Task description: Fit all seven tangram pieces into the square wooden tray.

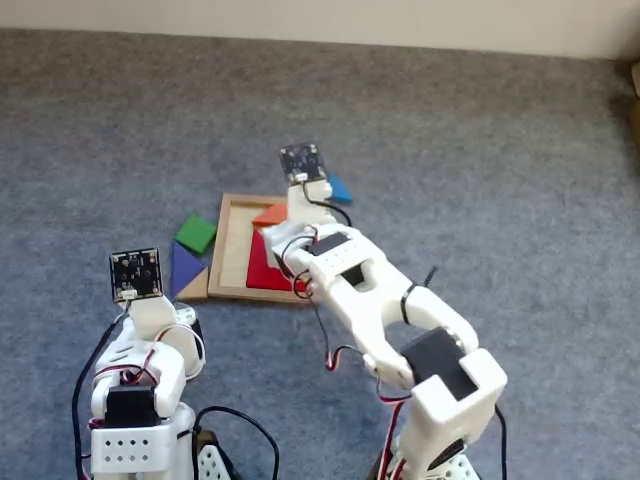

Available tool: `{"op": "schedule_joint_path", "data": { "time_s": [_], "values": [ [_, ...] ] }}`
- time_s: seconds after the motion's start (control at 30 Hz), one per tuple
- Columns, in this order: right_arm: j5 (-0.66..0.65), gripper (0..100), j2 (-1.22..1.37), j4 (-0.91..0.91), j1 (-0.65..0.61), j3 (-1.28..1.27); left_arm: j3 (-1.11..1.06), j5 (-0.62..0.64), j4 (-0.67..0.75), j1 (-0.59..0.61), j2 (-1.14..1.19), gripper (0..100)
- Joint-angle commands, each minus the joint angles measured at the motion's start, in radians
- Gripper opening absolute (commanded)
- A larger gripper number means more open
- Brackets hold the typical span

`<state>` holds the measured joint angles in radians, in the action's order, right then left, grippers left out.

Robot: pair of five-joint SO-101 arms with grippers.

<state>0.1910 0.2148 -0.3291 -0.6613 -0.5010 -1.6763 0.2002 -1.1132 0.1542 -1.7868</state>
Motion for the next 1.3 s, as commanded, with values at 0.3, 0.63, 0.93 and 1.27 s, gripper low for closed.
{"op": "schedule_joint_path", "data": {
  "time_s": [0.3,0.63,0.93,1.27],
  "values": [
    [-0.129,1.0,0.033,0.008,0.039,0.036,-0.021,-0.006,-0.002,0.015,-0.002,0],
    [-0.130,1.0,-0.093,-0.219,0.084,0.038,-0.021,-0.006,-0.002,0.015,-0.002,0],
    [-0.261,0.9,-0.160,-0.320,0.105,0.042,-0.021,-0.006,-0.002,0.015,-0.002,0],
    [-0.259,0.9,-0.282,-0.170,0.041,0.035,-0.021,-0.006,-0.002,0.015,-0.002,0]
  ]
}}
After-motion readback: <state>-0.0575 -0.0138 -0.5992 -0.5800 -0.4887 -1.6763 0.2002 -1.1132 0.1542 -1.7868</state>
